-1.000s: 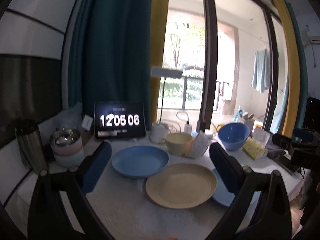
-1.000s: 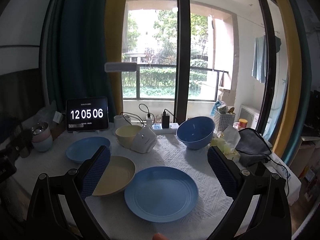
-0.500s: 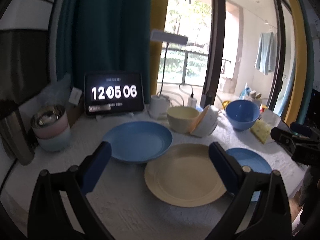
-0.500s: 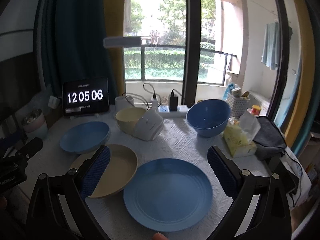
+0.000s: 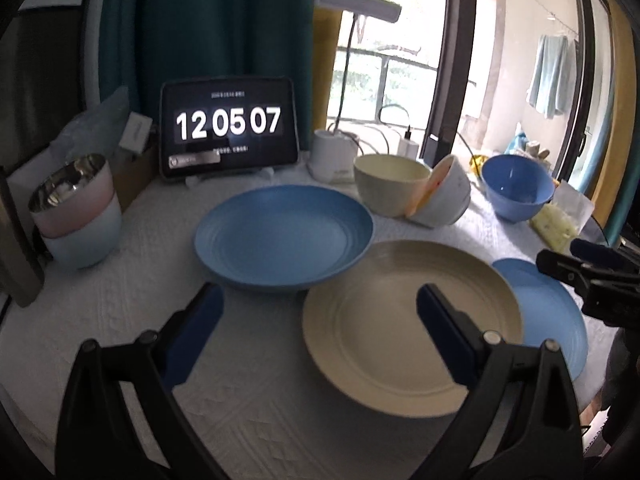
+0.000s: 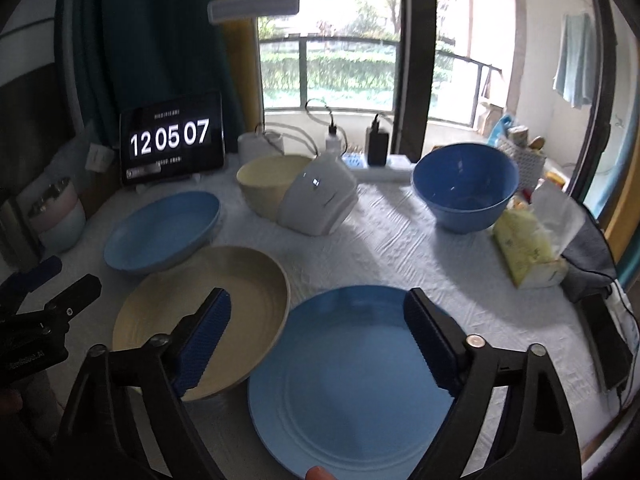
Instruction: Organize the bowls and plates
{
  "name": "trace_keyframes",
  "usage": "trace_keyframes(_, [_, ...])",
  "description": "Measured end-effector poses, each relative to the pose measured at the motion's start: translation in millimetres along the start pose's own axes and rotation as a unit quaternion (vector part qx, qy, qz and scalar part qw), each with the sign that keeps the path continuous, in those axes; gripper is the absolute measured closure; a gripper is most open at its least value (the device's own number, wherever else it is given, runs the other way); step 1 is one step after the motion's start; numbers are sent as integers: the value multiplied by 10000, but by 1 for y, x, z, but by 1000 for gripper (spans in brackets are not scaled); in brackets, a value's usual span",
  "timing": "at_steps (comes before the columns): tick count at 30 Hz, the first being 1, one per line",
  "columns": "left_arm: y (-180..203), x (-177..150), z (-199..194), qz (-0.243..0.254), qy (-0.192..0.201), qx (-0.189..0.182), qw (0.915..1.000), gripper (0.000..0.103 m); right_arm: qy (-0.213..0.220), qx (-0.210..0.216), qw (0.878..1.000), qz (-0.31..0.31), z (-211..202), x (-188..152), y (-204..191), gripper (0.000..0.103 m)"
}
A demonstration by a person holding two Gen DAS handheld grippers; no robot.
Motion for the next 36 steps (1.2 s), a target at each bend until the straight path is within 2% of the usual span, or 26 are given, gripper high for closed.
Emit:
trace_keyframes(8, [-8, -10, 27, -164, -430, -3, 9989, 23, -385, 248, 9989, -11, 32, -9, -9, 31])
trace_keyframes(15, [-11, -16, 49, -277, -905, 54, 9955, 46, -589, 334, 9977, 9, 52, -15, -12, 51])
trace_keyframes(20, [-8, -18, 56, -273, -1044, 60, 9941, 51, -727, 398, 9965, 63, 63, -19, -11, 64])
trace_keyframes(22, [-6, -19, 58, -251, -1094, 45, 9937, 59, -771, 435, 9960, 89, 66, -19, -11, 68])
trace_keyframes(26, [-1, -22, 62, -226, -1204, -39, 9925, 65, -842, 508, 9951, 85, 70, -22, -13, 78])
trace_keyframes(30, [6, -24, 61, -159, -1234, -80, 9922, 69, -804, 561, 9952, 35, 68, -23, -17, 84])
trace_keyframes(36, [6, -25, 59, -185, -1287, -122, 9914, 77, -740, 490, 9960, 38, 65, -23, -14, 85])
Point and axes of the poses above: each gripper's, at about its wrist camera, not at the fingertips, and z roughly the way its jaws point, y to its right, x to its top, the point moved 4 cm from there along z, roughly the way its jaws point, and after that the axes turned 3 degrees about z, right-handed, at the moved point
